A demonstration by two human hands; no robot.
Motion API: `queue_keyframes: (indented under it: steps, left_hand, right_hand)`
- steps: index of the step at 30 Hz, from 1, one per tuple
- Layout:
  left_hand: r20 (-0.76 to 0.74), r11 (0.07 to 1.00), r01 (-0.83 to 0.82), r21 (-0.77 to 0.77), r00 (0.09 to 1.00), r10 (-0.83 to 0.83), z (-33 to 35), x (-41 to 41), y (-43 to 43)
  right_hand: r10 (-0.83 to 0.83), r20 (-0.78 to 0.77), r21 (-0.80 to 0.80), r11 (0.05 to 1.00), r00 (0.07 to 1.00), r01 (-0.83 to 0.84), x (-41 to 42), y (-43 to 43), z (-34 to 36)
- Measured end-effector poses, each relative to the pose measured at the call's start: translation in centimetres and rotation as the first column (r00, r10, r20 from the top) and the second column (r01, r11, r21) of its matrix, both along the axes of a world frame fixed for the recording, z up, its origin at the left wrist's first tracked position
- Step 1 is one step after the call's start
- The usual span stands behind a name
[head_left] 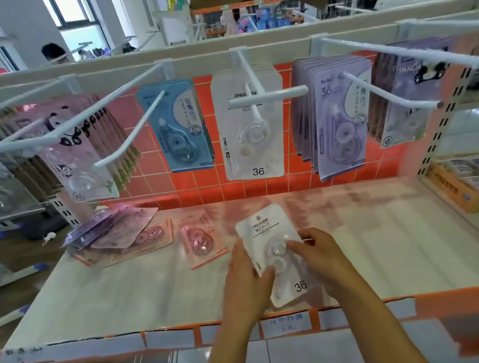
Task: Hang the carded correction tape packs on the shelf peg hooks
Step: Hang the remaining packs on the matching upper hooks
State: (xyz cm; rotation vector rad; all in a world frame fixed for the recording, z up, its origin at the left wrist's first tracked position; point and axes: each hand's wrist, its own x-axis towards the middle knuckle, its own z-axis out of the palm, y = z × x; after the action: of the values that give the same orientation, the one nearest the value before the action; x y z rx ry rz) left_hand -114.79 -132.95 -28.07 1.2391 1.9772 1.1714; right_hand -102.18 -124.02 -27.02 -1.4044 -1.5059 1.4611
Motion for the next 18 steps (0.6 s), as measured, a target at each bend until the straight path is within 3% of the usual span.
queue_keyframes:
  steps: [3,5,18]
  left_hand:
    - [0.450,0.994,0.103,-0.025,0.889,-0.081,1.6,0.2,-1.6]
    - [0.528,0.984,0.178,-0.026,0.838,-0.138,2.5,0.2,-2.3]
    - [0.346,0.983,0.140,0.122,0.922,-0.174,9.7,-1.5,-5.6]
  right_hand:
    - [-0.014,-0.217,-0.047,0.999,0.976,0.004,0.6,-1.7,1.5]
    - [0.001,-0.349,-0.062,0.998,0.937,-0.025,0.8,-2.7,2.9]
    - [0.067,-0.537,0.247,0.966,0.841,0.081,0.5,-6.3,9.6]
